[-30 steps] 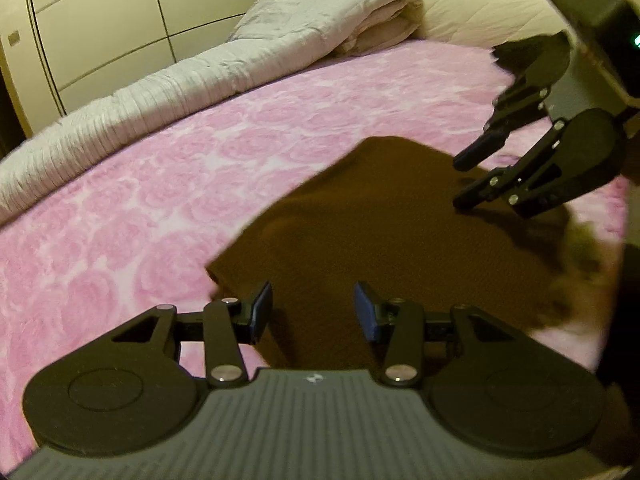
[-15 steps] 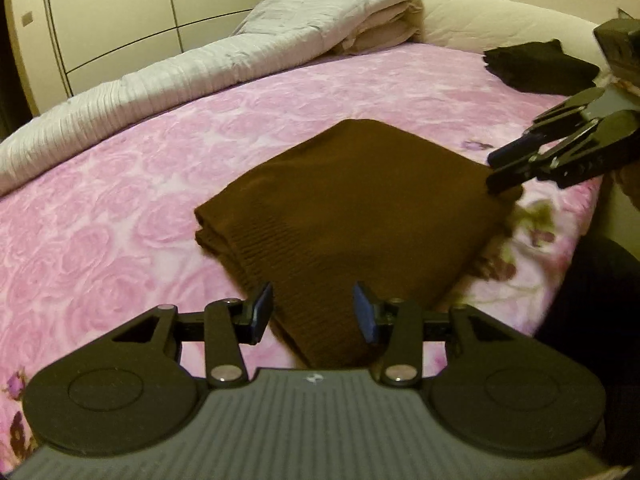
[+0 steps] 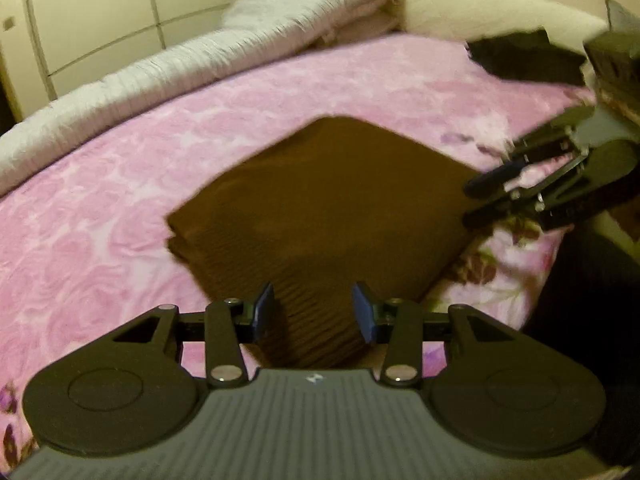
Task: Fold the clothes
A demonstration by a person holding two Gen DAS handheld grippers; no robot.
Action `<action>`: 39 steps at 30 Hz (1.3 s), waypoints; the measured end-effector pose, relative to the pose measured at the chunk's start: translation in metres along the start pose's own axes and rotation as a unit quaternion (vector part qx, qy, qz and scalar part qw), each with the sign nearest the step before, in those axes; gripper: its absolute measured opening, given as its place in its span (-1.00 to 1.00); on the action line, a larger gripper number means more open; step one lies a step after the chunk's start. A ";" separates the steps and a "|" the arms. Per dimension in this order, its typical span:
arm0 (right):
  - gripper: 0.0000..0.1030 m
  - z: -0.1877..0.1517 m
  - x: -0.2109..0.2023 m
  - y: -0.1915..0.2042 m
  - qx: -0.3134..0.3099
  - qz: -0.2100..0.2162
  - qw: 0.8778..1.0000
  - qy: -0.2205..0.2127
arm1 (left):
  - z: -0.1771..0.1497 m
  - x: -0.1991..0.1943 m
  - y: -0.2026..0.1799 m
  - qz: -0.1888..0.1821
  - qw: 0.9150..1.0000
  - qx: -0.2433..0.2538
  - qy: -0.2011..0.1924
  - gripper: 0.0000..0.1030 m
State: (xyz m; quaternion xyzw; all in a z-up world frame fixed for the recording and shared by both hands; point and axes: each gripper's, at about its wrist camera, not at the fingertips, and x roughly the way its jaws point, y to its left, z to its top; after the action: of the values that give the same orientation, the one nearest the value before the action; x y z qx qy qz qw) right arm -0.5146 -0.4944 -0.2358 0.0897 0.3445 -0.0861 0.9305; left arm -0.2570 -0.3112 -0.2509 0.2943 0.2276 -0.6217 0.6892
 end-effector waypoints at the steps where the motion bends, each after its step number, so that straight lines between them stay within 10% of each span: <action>1: -0.27 0.003 -0.001 -0.002 0.002 0.004 1.000 -0.008 | 0.003 0.003 0.000 -0.004 1.000 0.005 0.000 -0.25; 17: -0.28 0.104 0.131 -0.110 0.011 -0.017 1.000 0.018 | 0.050 0.114 0.101 0.013 0.999 -0.050 0.007 -0.01; 39: -0.13 0.065 0.059 -0.013 -0.065 -0.102 0.988 0.091 | 0.009 0.032 0.032 0.051 0.997 -0.048 0.010 -0.23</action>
State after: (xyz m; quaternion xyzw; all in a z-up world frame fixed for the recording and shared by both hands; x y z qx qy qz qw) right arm -0.4328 -0.5275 -0.2269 0.0006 0.4399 -0.1491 0.8856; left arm -0.2215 -0.3391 -0.2619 0.2783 0.2492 -0.5709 0.7312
